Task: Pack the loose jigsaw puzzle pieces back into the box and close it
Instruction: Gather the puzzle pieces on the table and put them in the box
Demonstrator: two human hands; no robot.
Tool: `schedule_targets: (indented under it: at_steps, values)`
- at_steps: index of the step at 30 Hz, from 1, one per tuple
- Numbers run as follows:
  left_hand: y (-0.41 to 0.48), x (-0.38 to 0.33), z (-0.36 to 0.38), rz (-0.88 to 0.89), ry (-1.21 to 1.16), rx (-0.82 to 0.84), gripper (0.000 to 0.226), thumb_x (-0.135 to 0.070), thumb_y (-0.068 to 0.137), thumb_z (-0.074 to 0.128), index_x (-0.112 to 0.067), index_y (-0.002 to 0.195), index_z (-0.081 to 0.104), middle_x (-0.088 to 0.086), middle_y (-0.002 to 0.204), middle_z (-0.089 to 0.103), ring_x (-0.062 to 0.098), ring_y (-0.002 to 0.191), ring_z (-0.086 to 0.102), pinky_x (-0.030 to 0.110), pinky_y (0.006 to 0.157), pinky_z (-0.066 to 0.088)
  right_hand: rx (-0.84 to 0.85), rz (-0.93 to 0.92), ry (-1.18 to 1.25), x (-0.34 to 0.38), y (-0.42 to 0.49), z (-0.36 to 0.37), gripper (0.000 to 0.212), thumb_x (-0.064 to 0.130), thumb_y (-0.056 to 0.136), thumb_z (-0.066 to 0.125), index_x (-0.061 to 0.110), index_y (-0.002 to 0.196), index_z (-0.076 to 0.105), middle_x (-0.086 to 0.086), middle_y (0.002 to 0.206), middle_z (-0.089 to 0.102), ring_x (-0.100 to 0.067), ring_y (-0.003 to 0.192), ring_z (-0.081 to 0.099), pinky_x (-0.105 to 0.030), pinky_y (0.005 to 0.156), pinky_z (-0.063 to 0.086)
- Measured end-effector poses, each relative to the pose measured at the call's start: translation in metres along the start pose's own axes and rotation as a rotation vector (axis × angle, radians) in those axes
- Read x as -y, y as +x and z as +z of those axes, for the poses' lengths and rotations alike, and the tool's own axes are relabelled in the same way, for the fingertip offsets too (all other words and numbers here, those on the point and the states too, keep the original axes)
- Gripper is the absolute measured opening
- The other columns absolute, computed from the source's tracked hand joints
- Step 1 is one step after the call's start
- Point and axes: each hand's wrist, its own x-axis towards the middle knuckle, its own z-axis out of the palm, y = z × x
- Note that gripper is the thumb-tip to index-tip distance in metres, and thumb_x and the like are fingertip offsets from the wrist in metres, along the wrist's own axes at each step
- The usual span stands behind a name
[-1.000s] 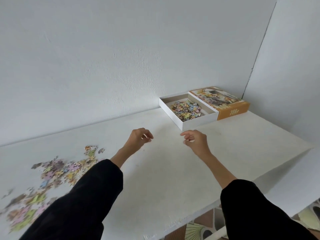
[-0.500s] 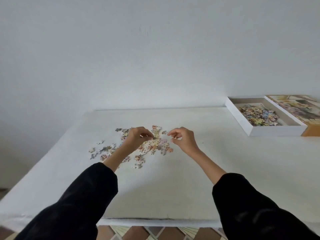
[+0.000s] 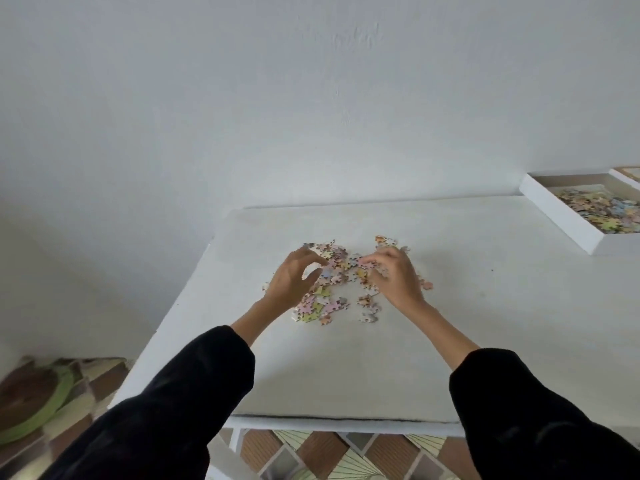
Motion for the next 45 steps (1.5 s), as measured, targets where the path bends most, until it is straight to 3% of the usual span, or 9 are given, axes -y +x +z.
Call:
schedule_targets:
  at_steps: [3, 7, 14, 18, 23, 31, 36, 40, 45]
  values:
    - [-0.016, 0.025, -0.003, -0.247, 0.147, -0.035, 0.030, -0.030, 0.093, 0.050, -0.016, 0.117, 0.059, 0.010, 0.127, 0.053, 0.030, 0.118, 0.048, 0.047, 0.098, 0.039, -0.067, 0.187, -0.238, -0.021, -0.008, -0.008, 0.029, 0.022, 0.087, 0.056, 0.022, 0.115, 0.063, -0.007, 0.125, 0.057, -0.027, 0.119, 0.048, -0.049, 0.101, 0.034]
    - [-0.038, 0.038, -0.002, -0.494, 0.248, 0.136, 0.056, -0.053, 0.093, 0.026, -0.018, 0.135, 0.038, 0.009, 0.145, 0.031, 0.025, 0.137, 0.022, 0.044, 0.110, 0.015, 0.110, 0.309, -0.361, -0.044, -0.019, -0.017, 0.048, 0.039, 0.095, 0.031, 0.014, 0.133, 0.047, -0.013, 0.144, 0.041, -0.028, 0.136, 0.031, -0.042, 0.112, 0.022]
    - [-0.028, 0.005, 0.022, -0.378, 0.188, 0.280, 0.086, -0.071, 0.083, 0.003, -0.014, 0.145, 0.015, 0.011, 0.155, 0.010, 0.023, 0.145, 0.004, 0.040, 0.117, 0.002, 0.378, 0.176, -0.312, -0.015, -0.023, 0.004, 0.057, 0.047, 0.096, 0.015, 0.020, 0.147, 0.017, -0.004, 0.156, 0.009, -0.022, 0.145, 0.004, -0.035, 0.118, 0.003]
    - [-0.026, -0.007, 0.021, -0.253, 0.000, 0.323, 0.108, -0.089, 0.063, 0.007, -0.023, 0.148, -0.001, 0.005, 0.156, 0.002, 0.017, 0.145, -0.002, 0.040, 0.116, -0.006, 0.436, 0.147, -0.161, 0.001, -0.026, 0.002, 0.085, 0.077, 0.075, 0.009, 0.030, 0.146, 0.012, 0.000, 0.157, -0.001, -0.020, 0.145, -0.005, -0.041, 0.116, 0.001]
    - [-0.039, 0.001, 0.014, -0.052, 0.187, 0.408, 0.119, -0.096, 0.054, 0.017, -0.026, 0.147, -0.012, 0.000, 0.156, -0.011, 0.014, 0.143, -0.015, 0.044, 0.117, -0.007, 0.555, -0.026, -0.314, -0.009, -0.040, -0.014, 0.114, 0.095, 0.051, 0.011, 0.033, 0.145, -0.012, 0.001, 0.153, -0.024, -0.013, 0.138, -0.026, -0.035, 0.111, -0.015]
    - [-0.016, -0.006, 0.028, -0.088, 0.110, 0.211, 0.097, -0.084, 0.070, 0.016, -0.022, 0.144, 0.015, 0.001, 0.151, 0.017, 0.017, 0.141, 0.015, 0.046, 0.118, 0.008, 0.485, 0.024, -0.242, -0.012, -0.031, -0.007, 0.109, 0.091, 0.055, -0.006, 0.031, 0.146, -0.008, 0.002, 0.156, -0.014, -0.014, 0.142, -0.018, -0.032, 0.111, -0.013]
    - [0.010, 0.022, 0.024, -0.306, -0.031, -0.001, 0.102, -0.087, 0.068, 0.007, -0.018, 0.140, 0.028, 0.007, 0.148, 0.028, 0.020, 0.135, 0.029, 0.049, 0.114, 0.020, 0.319, 0.183, -0.120, -0.041, 0.002, -0.024, 0.072, 0.068, 0.086, 0.017, 0.030, 0.147, 0.009, 0.001, 0.157, 0.001, -0.017, 0.145, -0.005, -0.038, 0.116, -0.003]
    - [0.018, 0.047, 0.022, -0.436, 0.021, 0.140, 0.117, -0.092, 0.059, 0.000, -0.015, 0.147, 0.010, 0.013, 0.155, 0.012, 0.025, 0.143, 0.011, 0.044, 0.116, 0.007, 0.324, 0.260, -0.098, -0.067, 0.029, -0.026, 0.057, 0.049, 0.094, 0.030, 0.028, 0.146, 0.019, 0.003, 0.156, 0.013, -0.015, 0.145, 0.003, -0.039, 0.116, 0.008]
    - [0.033, 0.049, 0.030, -0.319, -0.043, 0.266, 0.116, -0.092, 0.059, -0.004, -0.018, 0.149, 0.000, 0.005, 0.157, 0.004, 0.016, 0.144, 0.006, 0.037, 0.117, 0.001, 0.446, 0.201, -0.124, -0.066, 0.038, -0.020, 0.060, 0.049, 0.095, 0.028, 0.025, 0.148, 0.010, 0.005, 0.156, 0.009, -0.011, 0.144, 0.004, -0.034, 0.117, 0.007]
